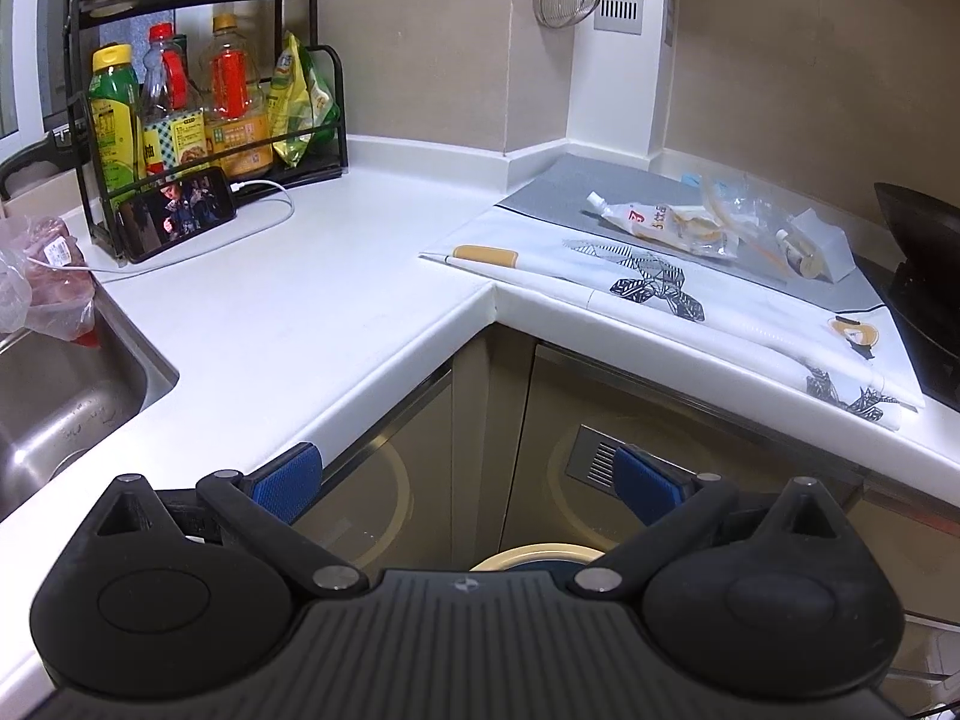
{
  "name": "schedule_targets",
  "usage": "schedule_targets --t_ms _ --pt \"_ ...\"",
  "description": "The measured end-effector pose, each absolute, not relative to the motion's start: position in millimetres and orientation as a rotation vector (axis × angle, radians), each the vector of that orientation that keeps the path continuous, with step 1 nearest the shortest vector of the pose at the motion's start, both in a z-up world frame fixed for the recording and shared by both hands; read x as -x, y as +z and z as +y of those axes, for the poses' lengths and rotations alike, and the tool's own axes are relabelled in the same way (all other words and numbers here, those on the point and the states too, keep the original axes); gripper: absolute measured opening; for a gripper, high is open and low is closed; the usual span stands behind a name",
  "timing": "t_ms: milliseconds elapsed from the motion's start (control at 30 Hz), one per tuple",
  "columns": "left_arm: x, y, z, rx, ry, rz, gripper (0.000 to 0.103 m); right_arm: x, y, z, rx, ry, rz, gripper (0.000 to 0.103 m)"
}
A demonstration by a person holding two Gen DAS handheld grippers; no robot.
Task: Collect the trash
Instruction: 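Raise both empty tools back up toward the trash on the grey mat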
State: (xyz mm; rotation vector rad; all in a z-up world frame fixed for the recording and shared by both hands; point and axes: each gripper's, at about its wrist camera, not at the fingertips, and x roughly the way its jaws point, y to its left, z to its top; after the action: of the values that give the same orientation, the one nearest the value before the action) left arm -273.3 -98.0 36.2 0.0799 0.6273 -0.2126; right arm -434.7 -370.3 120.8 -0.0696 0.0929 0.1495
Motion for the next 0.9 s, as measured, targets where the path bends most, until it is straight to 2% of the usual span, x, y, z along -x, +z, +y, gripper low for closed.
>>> schedule_targets --t_ms 900 --pt "249 29 -121 -0.132 -0.230 0.651 0.103 409 95 -374 0.049 0.126 0.166 0.103"
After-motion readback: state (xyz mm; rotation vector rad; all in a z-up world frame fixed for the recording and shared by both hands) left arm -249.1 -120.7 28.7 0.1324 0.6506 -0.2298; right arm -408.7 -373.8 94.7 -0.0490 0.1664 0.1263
